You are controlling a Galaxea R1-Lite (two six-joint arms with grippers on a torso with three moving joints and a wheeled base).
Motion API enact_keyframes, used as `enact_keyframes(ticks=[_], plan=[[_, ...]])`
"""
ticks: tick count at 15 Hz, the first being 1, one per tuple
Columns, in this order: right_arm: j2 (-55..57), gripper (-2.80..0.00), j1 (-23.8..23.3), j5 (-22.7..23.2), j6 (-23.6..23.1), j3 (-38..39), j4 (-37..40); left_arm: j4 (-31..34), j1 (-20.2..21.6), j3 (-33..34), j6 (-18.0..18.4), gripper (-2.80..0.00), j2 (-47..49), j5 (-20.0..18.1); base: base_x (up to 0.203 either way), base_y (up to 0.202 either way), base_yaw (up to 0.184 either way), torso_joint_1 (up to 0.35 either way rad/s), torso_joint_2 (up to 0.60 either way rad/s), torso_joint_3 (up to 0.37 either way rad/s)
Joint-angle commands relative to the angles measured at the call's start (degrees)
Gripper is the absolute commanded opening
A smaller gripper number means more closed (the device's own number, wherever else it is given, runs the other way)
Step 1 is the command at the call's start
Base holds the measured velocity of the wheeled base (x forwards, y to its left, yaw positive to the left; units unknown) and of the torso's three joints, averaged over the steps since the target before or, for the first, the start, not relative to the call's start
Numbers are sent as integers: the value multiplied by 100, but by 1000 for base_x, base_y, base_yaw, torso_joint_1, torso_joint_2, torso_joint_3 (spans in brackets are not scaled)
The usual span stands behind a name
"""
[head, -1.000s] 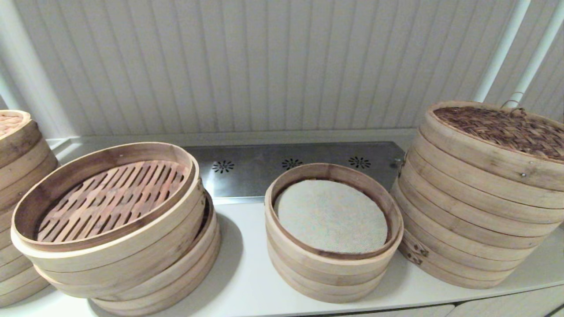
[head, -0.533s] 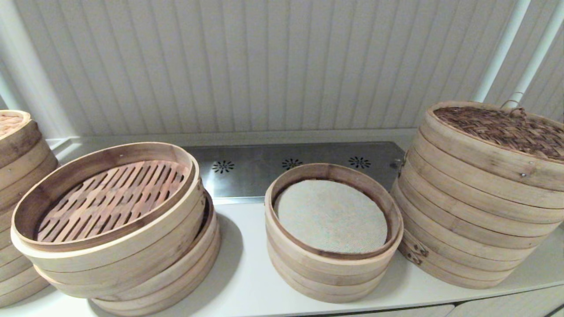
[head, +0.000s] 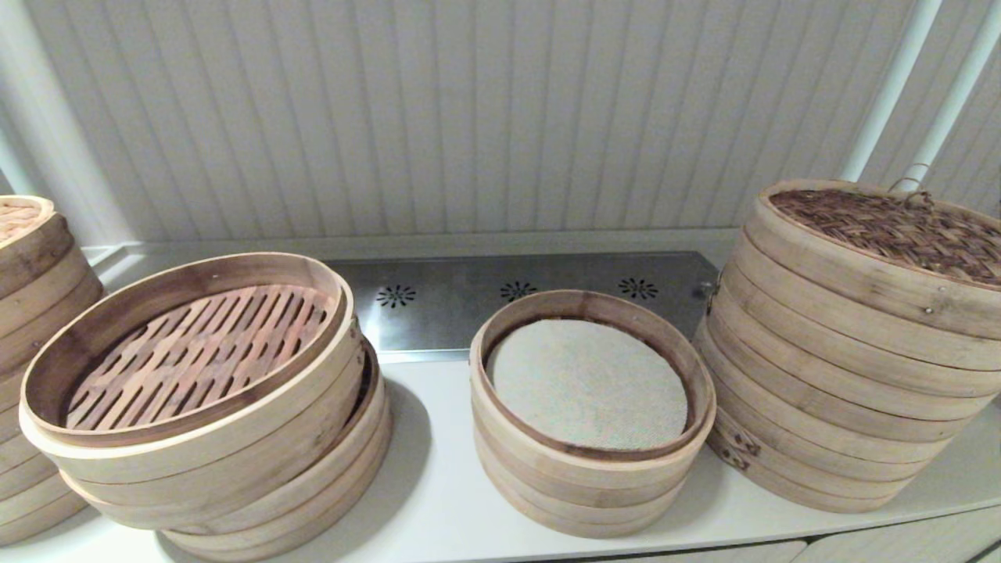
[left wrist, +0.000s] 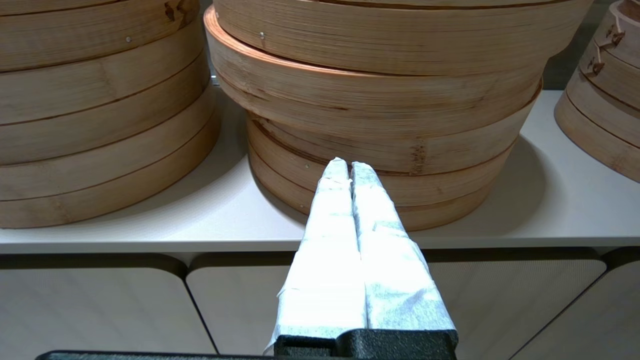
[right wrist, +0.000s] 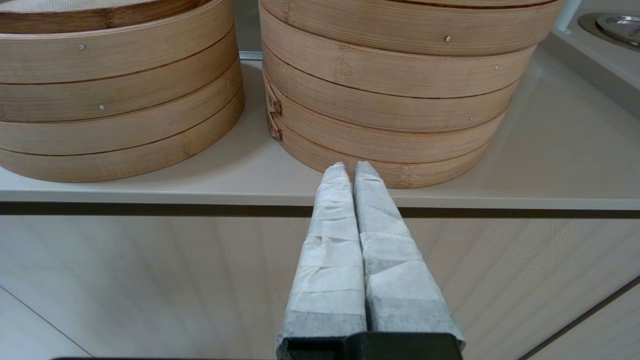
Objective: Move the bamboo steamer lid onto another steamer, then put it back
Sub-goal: Pick up the steamer
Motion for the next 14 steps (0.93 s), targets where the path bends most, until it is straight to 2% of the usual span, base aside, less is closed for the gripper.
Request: enact_keyframes(ticks=[1,14], plan=[[11,-280,5,3,1,16,20,-4,0,1,-3,-280,6,3,0,0,0,0,0,0],[-7,-280,-13,-6,-14,-46,30,-4,0,3,-3,-280,6,3,0,0,0,0,0,0]])
